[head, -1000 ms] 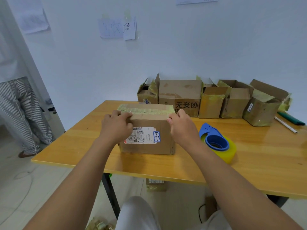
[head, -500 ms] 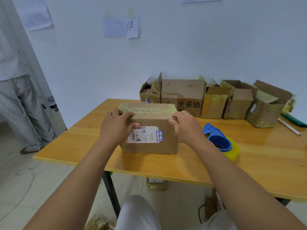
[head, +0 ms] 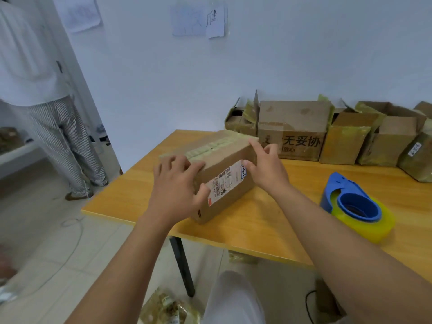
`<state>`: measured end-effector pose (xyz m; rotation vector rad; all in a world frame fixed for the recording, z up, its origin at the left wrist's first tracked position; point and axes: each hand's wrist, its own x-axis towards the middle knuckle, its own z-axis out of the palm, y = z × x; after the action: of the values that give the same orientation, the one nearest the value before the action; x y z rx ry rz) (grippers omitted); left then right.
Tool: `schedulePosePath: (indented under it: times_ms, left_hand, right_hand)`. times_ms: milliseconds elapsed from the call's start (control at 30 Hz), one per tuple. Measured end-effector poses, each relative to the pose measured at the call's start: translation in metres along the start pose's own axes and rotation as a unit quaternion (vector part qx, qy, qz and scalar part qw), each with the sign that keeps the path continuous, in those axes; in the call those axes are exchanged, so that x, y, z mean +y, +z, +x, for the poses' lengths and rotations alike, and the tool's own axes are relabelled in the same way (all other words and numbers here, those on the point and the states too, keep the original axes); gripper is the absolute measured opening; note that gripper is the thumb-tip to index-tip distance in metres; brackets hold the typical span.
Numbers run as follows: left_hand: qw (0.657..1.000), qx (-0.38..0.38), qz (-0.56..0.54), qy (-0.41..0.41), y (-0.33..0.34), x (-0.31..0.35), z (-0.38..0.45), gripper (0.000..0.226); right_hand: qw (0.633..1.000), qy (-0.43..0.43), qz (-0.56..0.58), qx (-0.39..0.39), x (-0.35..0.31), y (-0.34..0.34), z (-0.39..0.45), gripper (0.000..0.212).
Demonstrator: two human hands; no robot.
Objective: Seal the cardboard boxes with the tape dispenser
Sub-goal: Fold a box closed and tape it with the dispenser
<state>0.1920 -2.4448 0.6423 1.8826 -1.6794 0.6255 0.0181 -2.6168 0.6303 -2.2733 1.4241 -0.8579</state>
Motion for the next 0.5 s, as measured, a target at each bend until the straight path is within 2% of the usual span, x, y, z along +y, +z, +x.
schedulePosePath:
  times_ms: [133,267,400,500]
  left_hand:
    - [0.999,0.014,0.029,0.002,0.007,-0.019,-0.007,0.04]
    - [0.995,0.053,0.053,-0.059,0.019,-0.031,-0.002,0.037]
    - [0.989,0.051,0.054,-0.13,0.036,-0.037,0.008,0.042]
    - [0.988,0.034,0.038,-0.144,0.052,-0.042,0.02,0.051]
  right_hand:
    - [0.99,-0.057,0.081,-0.099,-0.043,0.048,0.017,0.06]
    - [0.969,-0.097,0.145,-0.175,-0.066,0.084,0.011,0.056]
    - [0.966,-0.114,0.113,-0.203,-0.047,0.087,0.005,0.063]
    - [0.975,-0.101,0.052,-0.188,-0.016,0.071,0.012,0.067]
